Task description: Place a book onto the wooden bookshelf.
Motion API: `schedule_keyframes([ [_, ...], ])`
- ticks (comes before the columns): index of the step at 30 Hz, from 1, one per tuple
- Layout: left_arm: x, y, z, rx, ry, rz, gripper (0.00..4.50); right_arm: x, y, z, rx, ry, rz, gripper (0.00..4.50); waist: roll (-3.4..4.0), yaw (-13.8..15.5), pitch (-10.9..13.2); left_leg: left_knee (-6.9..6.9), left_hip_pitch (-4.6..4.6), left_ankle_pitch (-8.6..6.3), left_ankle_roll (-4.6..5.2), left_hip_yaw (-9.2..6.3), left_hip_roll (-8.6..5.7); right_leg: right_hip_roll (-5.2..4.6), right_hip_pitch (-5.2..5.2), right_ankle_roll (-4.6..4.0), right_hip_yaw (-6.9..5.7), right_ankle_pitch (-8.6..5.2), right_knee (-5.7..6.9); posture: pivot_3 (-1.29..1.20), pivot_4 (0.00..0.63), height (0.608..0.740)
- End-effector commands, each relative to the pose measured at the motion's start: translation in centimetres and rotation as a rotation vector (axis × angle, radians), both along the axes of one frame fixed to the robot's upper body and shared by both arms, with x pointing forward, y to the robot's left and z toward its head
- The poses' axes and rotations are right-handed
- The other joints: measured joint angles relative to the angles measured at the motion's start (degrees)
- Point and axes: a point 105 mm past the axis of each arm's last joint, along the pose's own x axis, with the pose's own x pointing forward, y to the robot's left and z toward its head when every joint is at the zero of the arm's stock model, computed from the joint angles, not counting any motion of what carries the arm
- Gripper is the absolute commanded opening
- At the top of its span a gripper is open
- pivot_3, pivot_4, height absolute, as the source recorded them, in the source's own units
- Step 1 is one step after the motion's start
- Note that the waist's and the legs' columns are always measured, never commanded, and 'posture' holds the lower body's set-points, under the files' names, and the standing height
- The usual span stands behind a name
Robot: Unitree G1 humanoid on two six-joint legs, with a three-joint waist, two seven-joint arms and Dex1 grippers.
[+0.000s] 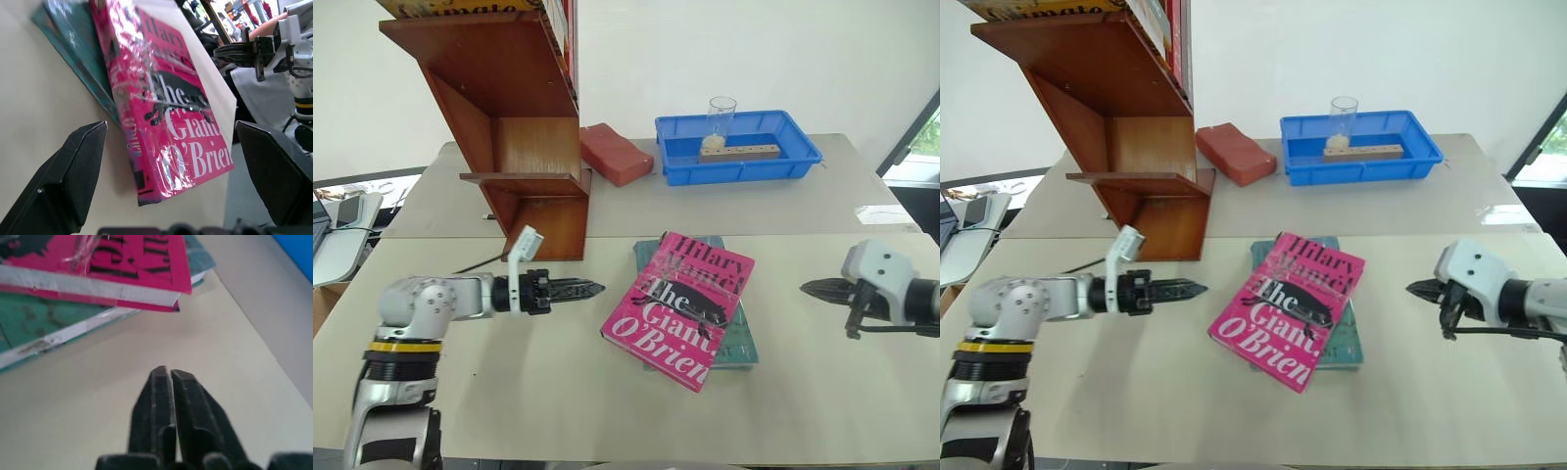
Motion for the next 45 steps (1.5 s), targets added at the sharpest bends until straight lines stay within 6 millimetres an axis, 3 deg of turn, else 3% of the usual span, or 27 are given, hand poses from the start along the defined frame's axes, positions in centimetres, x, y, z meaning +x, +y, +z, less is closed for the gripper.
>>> schedule_keyframes([
  [1, 1.4, -0.9, -0.9, -0.054, 0.082, 0.039, 4.50, 0.8, 0.4, -0.2, 0.002, -0.030, -0.008, 0.05, 0.00, 0.0, 0.0, -0.01, 0.11, 0.00, 0.00, -0.01, -0.01, 0.00, 0.13, -0.01, 0.00, 0.00, -0.05, 0.00, 0.150, 0.637],
  [5, 2.4, -2.4, -1.9, -0.111, 0.156, 0.059, 4.50, 1.4, 1.2, -1.1, 0.000, -0.028, 0.012, 0.05, -0.01, 0.0, 0.0, -0.02, 0.23, 0.00, 0.00, -0.04, -0.04, 0.00, 0.33, -0.02, 0.01, 0.01, -0.21, 0.00, 0.150, 0.637],
  [17, 1.8, -4.7, -4.3, -0.184, 0.279, 0.084, 4.50, 4.4, 8.1, -1.8, 0.137, -0.050, 0.135, 0.05, -0.02, 0.0, 0.0, -0.04, 0.19, 0.06, -0.10, -0.13, -0.08, 0.00, 0.39, -0.05, 0.02, 0.04, -0.21, 0.00, 0.150, 0.637],
  [27, 1.3, -5.2, -3.2, -0.292, 0.246, 0.128, 4.50, 4.6, 9.9, -1.4, 0.178, -0.047, 0.196, 0.05, -0.02, -0.1, 0.0, -0.06, 0.21, 0.06, -0.11, -0.18, -0.09, 0.01, 0.43, -0.05, 0.02, 0.05, -0.21, 0.00, 0.150, 0.637],
  [30, 1.1, -5.2, -2.8, -0.312, 0.224, 0.139, 3.63, 4.5, 9.9, -1.4, 0.188, -0.049, 0.200, 0.00, -0.02, -0.1, 0.0, -0.05, 0.20, 0.06, -0.12, -0.20, -0.09, 0.01, 0.44, -0.05, 0.02, 0.05, -0.23, 0.00, 0.150, 0.637],
  [36, 0.8, -5.4, -1.5, -0.359, 0.192, 0.151, 0.86, 4.3, 10.2, -0.5, 0.215, -0.069, 0.224, 0.00, -0.03, 0.0, 0.0, -0.06, 0.18, 0.07, -0.13, -0.20, -0.09, 0.00, 0.45, -0.05, 0.01, 0.05, -0.28, 0.00, 0.150, 0.637],
  [37, 0.8, -5.4, -1.3, -0.360, 0.181, 0.153, 0.64, 4.2, 10.1, -0.2, 0.220, -0.076, 0.224, 0.00, -0.03, 0.0, 0.0, -0.06, 0.18, 0.07, -0.13, -0.20, -0.09, 0.01, 0.46, -0.05, 0.01, 0.05, -0.28, 0.00, 0.150, 0.637],
  [41, 0.8, -4.7, 0.7, -0.329, 0.010, 0.189, 0.64, 3.7, 8.6, 1.8, 0.203, -0.127, 0.199, 0.00, -0.03, 0.0, 0.1, -0.08, 0.17, 0.07, -0.13, -0.22, -0.09, 0.01, 0.45, -0.05, 0.01, 0.05, -0.29, 0.00, 0.150, 0.637],
  [45, 0.6, -4.5, 5.1, -0.274, -0.280, 0.175, 0.64, 2.8, 4.2, 4.8, 0.182, -0.193, 0.065, 0.00, -0.01, 0.3, 0.1, -0.21, 0.11, 0.25, -0.44, -0.25, -0.11, 0.01, 0.53, -0.04, 0.02, 0.07, -0.51, 0.00, 0.150, 0.637],
])
